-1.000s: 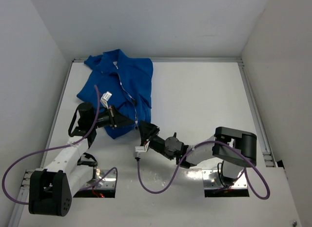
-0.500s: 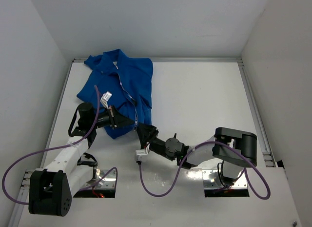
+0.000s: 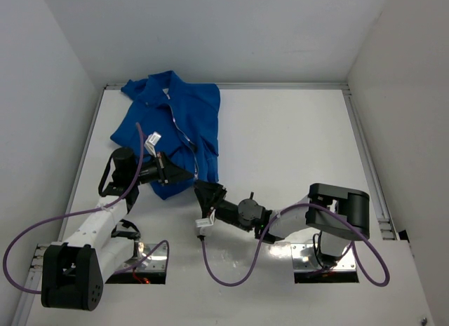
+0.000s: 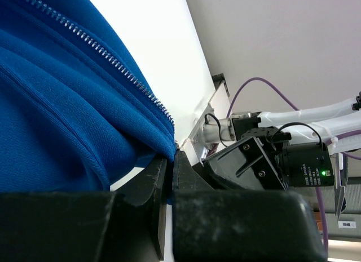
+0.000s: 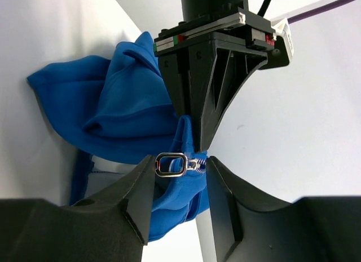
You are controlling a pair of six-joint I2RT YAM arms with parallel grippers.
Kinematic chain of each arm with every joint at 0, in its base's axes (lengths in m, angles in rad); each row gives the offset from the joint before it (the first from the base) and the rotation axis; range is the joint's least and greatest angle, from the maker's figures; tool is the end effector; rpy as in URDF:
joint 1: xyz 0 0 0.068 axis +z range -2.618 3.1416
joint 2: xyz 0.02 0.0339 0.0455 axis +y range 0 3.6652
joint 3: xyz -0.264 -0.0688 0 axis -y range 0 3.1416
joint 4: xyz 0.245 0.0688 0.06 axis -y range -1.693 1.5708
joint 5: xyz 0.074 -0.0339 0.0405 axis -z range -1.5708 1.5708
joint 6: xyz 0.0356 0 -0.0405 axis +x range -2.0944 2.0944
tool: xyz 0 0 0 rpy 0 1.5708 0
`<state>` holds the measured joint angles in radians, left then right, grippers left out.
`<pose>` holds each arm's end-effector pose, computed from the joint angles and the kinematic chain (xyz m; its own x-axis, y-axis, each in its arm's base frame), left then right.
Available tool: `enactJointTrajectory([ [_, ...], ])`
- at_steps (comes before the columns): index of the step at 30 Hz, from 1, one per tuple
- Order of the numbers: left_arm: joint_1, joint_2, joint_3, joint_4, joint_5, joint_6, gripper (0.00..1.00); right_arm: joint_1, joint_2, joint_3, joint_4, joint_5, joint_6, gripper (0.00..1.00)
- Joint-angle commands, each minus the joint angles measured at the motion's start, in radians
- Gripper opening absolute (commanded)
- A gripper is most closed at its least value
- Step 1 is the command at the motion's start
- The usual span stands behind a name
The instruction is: Zip up the jacket
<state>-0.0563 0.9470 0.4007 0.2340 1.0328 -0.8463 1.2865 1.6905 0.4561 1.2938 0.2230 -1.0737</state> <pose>0.1921 -0.0414 0.2234 -0.8359 -0.3372 -0.4331 0.3301 0.3215 -0.8875 0.0910 0.2834 0.1706 0.7763 -0.3995 -0.4876 -0.4022 0.2816 -0.8712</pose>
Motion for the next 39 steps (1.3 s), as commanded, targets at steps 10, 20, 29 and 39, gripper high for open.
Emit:
enactJointTrajectory([
  [10,0.007,-0.017,-0.007,0.028,0.042,0.001,0.0,0.008,0.035,0.042,0.154,-0.059,-0.015,0.5],
  [20,0.007,-0.017,-0.007,0.028,0.042,0.001,0.0,-0.015,0.046,0.056,0.154,-0.048,-0.014,0.4],
  [29,0.007,-0.027,-0.007,0.028,0.042,0.001,0.0,-0.047,0.054,0.073,0.154,-0.036,-0.019,0.33],
  [39,0.007,-0.027,-0.025,0.028,0.042,0.001,0.0,-0.044,0.017,0.044,0.156,-0.036,-0.012,0.1],
])
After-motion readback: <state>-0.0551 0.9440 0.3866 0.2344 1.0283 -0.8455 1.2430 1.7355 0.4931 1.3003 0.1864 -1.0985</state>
